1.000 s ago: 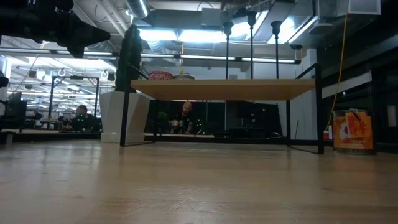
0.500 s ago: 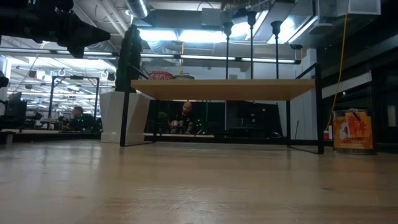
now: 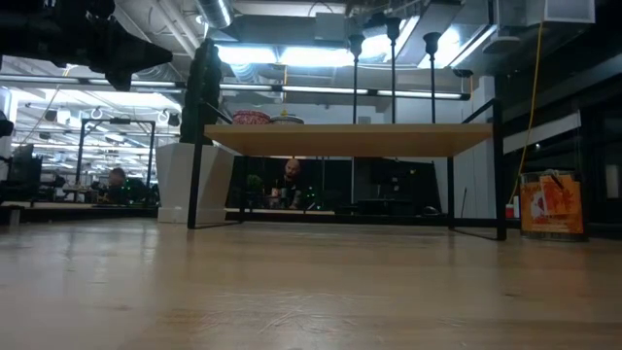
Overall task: Pick & Place candle stick holders
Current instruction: Put the light blue scented candle on the shelf
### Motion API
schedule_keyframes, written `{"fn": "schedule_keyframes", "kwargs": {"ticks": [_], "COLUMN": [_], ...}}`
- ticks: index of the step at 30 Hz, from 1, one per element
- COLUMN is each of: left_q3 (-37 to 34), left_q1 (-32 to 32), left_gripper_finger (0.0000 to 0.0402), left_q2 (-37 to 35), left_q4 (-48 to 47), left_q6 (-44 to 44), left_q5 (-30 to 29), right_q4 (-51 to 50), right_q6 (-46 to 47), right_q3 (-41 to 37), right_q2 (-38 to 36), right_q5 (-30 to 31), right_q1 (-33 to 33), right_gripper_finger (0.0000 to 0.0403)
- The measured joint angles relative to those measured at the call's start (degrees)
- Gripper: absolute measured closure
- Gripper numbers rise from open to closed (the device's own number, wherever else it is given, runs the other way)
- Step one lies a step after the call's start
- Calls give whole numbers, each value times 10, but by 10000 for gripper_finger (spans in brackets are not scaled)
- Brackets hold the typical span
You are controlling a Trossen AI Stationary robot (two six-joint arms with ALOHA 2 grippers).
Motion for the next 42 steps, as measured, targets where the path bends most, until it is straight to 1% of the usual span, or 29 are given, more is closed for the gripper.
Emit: {"fn": "schedule_keyframes", "kwargs": {"ticks": [5, 12, 16, 18, 21, 34, 42], "left_q3": [0, 0, 0, 0, 0, 0, 0], "left_q1": [0, 0, 0, 0, 0, 0, 0], "left_gripper_finger": [396, 396, 396, 396, 396, 396, 396], "left_q2": [0, 0, 0, 0, 0, 0, 0], "left_q4": [0, 0, 0, 0, 0, 0, 0], "left_q6": [0, 0, 0, 0, 0, 0, 0], "left_q5": [0, 0, 0, 0, 0, 0, 0], "right_q4": [-9, -23, -23, -23, -23, -19, 56], "right_q6": [30, 53, 82, 94, 110, 126, 126], "right_q3": [0, 0, 0, 0, 0, -6, -85], "right_q2": [6, 6, 6, 6, 6, 7, 8], "right_q5": [-37, -39, -40, -49, -50, -50, -56], "right_q1": [-1, -1, -1, -1, 0, 1, 1], "right_gripper_finger": [143, 109, 94, 88, 84, 84, 84]}}
